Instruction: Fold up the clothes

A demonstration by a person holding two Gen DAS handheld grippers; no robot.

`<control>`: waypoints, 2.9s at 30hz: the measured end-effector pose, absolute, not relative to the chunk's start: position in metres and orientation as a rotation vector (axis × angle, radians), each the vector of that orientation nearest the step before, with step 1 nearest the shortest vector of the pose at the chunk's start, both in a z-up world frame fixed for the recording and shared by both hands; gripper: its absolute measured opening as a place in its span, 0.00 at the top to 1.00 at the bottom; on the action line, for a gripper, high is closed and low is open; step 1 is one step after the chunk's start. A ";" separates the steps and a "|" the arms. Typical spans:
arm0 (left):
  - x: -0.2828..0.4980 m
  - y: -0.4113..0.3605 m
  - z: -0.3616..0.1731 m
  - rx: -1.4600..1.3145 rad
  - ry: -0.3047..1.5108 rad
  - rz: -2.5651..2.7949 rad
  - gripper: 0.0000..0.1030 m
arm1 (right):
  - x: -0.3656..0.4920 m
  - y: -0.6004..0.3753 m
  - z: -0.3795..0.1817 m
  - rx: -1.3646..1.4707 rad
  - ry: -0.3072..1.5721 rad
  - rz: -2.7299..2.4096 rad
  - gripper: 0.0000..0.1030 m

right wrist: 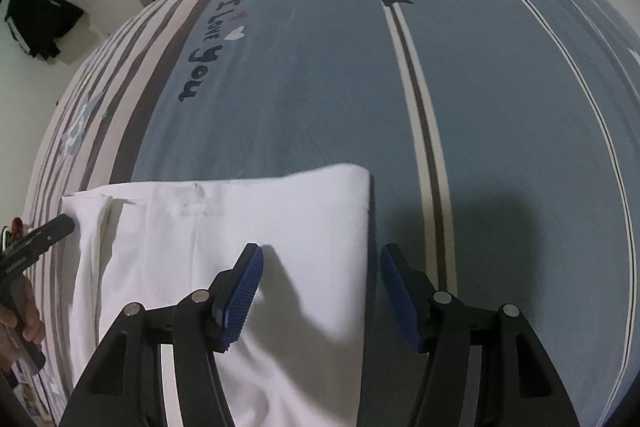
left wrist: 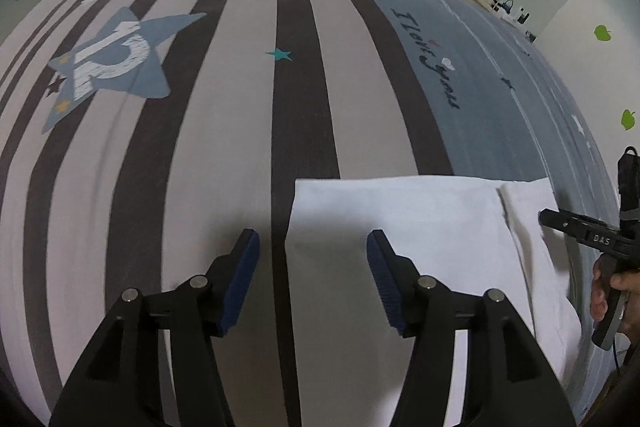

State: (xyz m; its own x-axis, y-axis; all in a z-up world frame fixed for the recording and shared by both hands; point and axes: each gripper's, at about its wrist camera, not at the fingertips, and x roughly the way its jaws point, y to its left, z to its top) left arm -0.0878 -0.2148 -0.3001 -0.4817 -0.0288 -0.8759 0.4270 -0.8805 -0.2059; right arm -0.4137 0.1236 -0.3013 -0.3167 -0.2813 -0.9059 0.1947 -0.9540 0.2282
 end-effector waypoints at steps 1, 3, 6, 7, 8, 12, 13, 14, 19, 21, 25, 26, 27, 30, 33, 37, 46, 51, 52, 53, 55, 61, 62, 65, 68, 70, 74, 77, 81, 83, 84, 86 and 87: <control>-0.091 -0.215 -0.302 1.423 0.585 -2.422 0.48 | -0.418 0.122 -0.302 1.625 -0.120 -2.327 0.45; -0.098 -0.216 -0.306 1.430 0.580 -2.422 0.49 | -0.426 0.119 -0.305 1.624 -0.142 -2.314 0.43; -0.108 -0.216 -0.311 1.440 0.572 -2.423 0.55 | -0.434 0.113 -0.308 1.627 -0.136 -2.298 0.47; -0.111 -0.217 -0.313 1.443 0.569 -2.423 0.79 | -0.438 0.109 -0.309 1.628 -0.126 -2.292 0.53; -0.114 -0.214 -0.312 1.449 0.541 -2.426 0.97 | -0.442 0.106 -0.310 1.630 -0.117 -2.287 0.80; -0.117 -0.202 -0.295 1.438 0.458 -2.458 0.97 | -0.443 0.100 -0.297 1.579 -0.076 -2.305 0.95; -0.115 -0.200 -0.286 1.415 0.459 -2.470 0.97 | -0.441 0.101 -0.290 1.556 -0.074 -2.318 0.95; -0.113 -0.198 -0.278 1.391 0.460 -2.482 0.97 | -0.438 0.104 -0.281 1.529 -0.089 -2.327 0.96; -0.086 -0.182 -0.224 1.295 0.500 -2.596 0.97 | -0.403 0.117 -0.227 1.362 -0.150 -2.355 0.96; -0.066 -0.174 -0.204 1.251 0.535 -2.635 0.97 | -0.382 0.124 -0.203 1.295 -0.160 -2.363 0.96; -0.013 -0.145 -0.173 1.187 0.592 -2.683 0.97 | -0.316 0.150 -0.169 1.216 -0.185 -2.363 0.96; 0.002 -0.136 -0.170 1.190 0.600 -2.685 0.97 | -0.298 0.160 -0.162 1.209 -0.193 -2.364 0.96; 0.018 -0.127 -0.168 1.193 0.607 -2.685 0.97 | -0.279 0.167 -0.159 1.209 -0.194 -2.360 0.96; 0.067 -0.106 -0.182 1.248 0.652 -2.646 0.97 | -0.222 0.182 -0.150 1.212 -0.154 -2.340 0.96; 0.116 -0.085 -0.197 1.305 0.698 -2.601 0.97 | -0.178 0.191 -0.163 1.271 -0.157 -2.301 0.96; 0.181 -0.057 -0.217 1.379 0.757 -2.538 0.97 | -0.128 0.195 -0.200 1.357 -0.125 -2.239 0.96; 0.221 -0.036 -0.236 1.358 0.902 -2.468 0.97 | -0.068 0.217 -0.219 1.446 -0.192 -2.195 0.96; 0.223 -0.034 -0.225 1.318 0.955 -2.477 0.97 | -0.064 0.201 -0.221 1.434 -0.181 -2.175 0.96; 0.228 -0.035 -0.223 1.312 0.957 -2.481 0.97 | -0.063 0.199 -0.222 1.435 -0.185 -2.171 0.96; 0.230 -0.034 -0.224 1.320 0.939 -2.480 0.97 | -0.061 0.200 -0.224 1.440 -0.183 -2.169 0.96; 0.231 -0.033 -0.230 1.353 0.886 -2.469 0.97 | -0.056 0.205 -0.229 1.456 -0.155 -2.171 0.95; 0.245 -0.029 -0.257 1.551 0.630 -2.367 0.84 | -0.034 0.218 -0.251 1.604 -0.050 -2.108 0.81; 0.249 -0.031 -0.255 1.553 0.618 -2.362 0.83 | -0.029 0.221 -0.250 1.613 -0.034 -2.102 0.81; 0.260 -0.036 -0.247 1.533 0.593 -2.349 0.82 | -0.020 0.229 -0.239 1.614 -0.020 -2.112 0.80; 0.254 -0.042 -0.235 1.473 0.585 -2.363 0.82 | -0.028 0.234 -0.226 1.584 -0.043 -2.171 0.77; 0.241 -0.044 -0.224 1.412 0.597 -2.396 0.82 | -0.043 0.230 -0.219 1.543 -0.053 -2.220 0.72; 0.221 -0.033 -0.248 1.466 0.614 -2.404 0.82 | -0.072 0.204 -0.229 1.525 -0.108 -2.247 0.68; 0.206 -0.024 -0.268 1.515 0.626 -2.407 0.82 | -0.079 0.181 -0.241 1.510 -0.140 -2.222 0.68; 0.186 -0.012 -0.295 1.579 0.642 -2.410 0.82 | -0.071 0.168 -0.269 1.555 -0.106 -2.211 0.68; 0.193 -0.015 -0.308 1.574 0.672 -2.403 0.82 | -0.065 0.170 -0.287 1.607 -0.095 -2.210 0.68; 0.195 -0.017 -0.308 1.572 0.675 -2.404 0.82 | -0.063 0.173 -0.291 1.618 -0.110 -2.211 0.69; 0.197 -0.021 -0.303 1.565 0.679 -2.410 0.82 | -0.062 0.182 -0.287 1.622 -0.150 -2.215 0.69; 0.195 -0.022 -0.297 1.559 0.686 -2.413 0.82 | -0.063 0.184 -0.284 1.626 -0.156 -2.218 0.68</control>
State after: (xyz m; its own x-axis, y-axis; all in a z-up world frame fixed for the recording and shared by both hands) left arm 0.1953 -0.0219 -0.2973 -0.4299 0.0901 -0.8984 0.3958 -0.8755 -0.2772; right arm -0.0632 0.1840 -0.2838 -0.2548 -0.3684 -0.8941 0.2395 -0.9198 0.3107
